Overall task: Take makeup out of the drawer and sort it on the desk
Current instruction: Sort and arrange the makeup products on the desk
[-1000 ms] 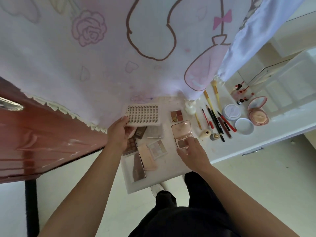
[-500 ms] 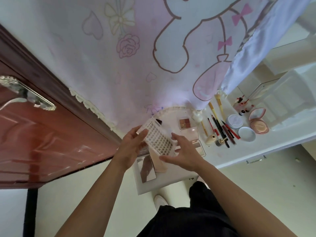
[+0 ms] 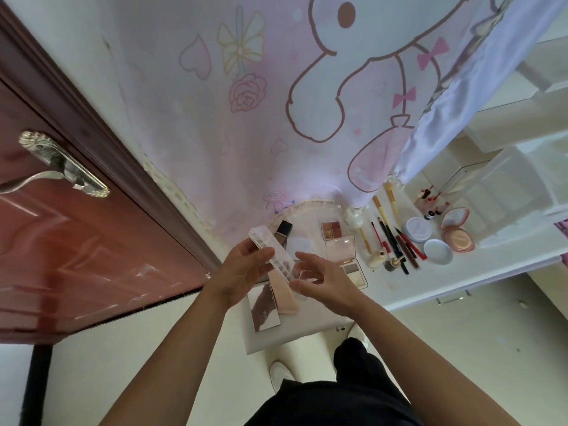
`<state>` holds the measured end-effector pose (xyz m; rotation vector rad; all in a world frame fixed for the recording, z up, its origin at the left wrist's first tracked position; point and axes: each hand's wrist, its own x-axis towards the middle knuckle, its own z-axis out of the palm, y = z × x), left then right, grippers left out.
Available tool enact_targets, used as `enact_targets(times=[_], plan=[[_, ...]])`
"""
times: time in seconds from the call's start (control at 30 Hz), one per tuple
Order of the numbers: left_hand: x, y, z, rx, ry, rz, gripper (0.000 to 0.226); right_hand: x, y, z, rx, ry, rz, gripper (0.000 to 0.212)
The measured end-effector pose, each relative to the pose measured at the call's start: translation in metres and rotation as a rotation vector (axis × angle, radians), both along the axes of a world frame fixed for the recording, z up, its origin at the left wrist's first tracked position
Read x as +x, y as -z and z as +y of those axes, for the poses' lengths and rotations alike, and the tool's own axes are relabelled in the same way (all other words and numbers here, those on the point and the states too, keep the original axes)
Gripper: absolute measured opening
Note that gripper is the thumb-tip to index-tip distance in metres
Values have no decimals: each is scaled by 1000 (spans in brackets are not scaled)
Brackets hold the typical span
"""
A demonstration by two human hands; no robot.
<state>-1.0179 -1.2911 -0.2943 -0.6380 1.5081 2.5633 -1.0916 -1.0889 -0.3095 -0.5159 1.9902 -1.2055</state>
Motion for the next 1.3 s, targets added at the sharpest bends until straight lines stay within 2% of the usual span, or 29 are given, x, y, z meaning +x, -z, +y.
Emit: enact_targets(times=[0.1,0.2,0.37,0.5,0.63,0.83,0.97,1.07,1.2,1.3], plan=[[0,-3,1,-25,32,-17,74,-1,-4,-2,4,-57,47,95],[1,-2,3,-4,70,-26,74,-1,-4,-3,11,-120,75,87],[-2,-1,3,-22,106,-19,64,-4,-7,-2,-50,-94,45,73],[-6,-4,10,-43,82,-58,70,-9,-8,0,-37,-134,25,76],[-13,-10,18,-65,77,-77,62,-12,-7,3,1,-164,21,82],[-20,-12,24,-100,54,-91,72,-18,-4,3,-24,-123,-23,80],[-23,-9,25,-147,15,-108,68,-21,-3,3,-52,-145,-68,77],[-26,-3,21,-193,-11,-150,77,-17,-7,5,-67,-155,-85,73],[-28,-4,23,-244,-42,-205,86,-10,-13,5,-123,-144,-116,54],[-26,-2,23,-236,-66,-219,87,-10,-16,3,-127,-125,-150,57]])
